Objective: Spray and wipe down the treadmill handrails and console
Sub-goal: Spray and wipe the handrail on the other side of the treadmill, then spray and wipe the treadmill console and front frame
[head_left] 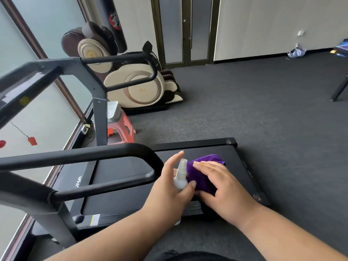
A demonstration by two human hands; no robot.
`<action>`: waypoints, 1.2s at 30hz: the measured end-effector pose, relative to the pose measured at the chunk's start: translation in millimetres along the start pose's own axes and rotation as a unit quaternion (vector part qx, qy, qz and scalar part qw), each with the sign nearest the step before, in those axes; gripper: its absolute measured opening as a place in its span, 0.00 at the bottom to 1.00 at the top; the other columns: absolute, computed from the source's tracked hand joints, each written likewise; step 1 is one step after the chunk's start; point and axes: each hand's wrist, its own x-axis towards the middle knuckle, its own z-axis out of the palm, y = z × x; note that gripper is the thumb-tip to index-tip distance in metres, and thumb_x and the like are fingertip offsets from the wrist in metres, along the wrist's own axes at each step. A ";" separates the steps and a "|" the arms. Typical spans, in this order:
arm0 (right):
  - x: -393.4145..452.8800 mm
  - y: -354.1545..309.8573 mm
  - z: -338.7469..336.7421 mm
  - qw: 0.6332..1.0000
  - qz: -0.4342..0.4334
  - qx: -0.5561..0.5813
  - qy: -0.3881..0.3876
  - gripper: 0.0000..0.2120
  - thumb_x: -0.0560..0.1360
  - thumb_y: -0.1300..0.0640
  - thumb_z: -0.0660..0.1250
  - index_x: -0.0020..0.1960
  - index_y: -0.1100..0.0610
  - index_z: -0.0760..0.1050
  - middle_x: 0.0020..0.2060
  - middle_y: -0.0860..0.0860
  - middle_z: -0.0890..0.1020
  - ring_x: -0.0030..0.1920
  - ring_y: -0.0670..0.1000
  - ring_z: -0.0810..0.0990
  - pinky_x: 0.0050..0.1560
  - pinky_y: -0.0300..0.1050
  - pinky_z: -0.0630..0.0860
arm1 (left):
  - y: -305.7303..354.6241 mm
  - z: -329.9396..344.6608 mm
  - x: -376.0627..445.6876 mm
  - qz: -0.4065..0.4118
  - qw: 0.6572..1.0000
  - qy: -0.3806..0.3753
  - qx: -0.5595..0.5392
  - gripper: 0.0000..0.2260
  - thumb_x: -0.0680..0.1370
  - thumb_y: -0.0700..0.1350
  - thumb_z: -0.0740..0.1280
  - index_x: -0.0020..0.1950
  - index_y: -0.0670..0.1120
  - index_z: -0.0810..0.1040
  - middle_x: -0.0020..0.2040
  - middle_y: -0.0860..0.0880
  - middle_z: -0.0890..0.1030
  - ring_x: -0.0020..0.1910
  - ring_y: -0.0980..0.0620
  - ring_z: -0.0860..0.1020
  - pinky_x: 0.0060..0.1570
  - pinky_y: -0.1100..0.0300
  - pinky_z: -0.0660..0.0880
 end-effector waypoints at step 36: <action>293.6 268.4 -89.7 0.773 0.156 0.529 -0.314 0.30 0.68 0.57 0.77 0.64 0.35 0.73 0.58 0.49 0.83 0.60 0.52 0.82 0.57 0.52 0.80 | 51.6 154.7 263.1 -0.157 0.907 0.366 -0.134 0.32 0.68 0.48 0.77 0.67 0.68 0.70 0.49 0.45 0.85 0.43 0.46 0.85 0.45 0.51 0.82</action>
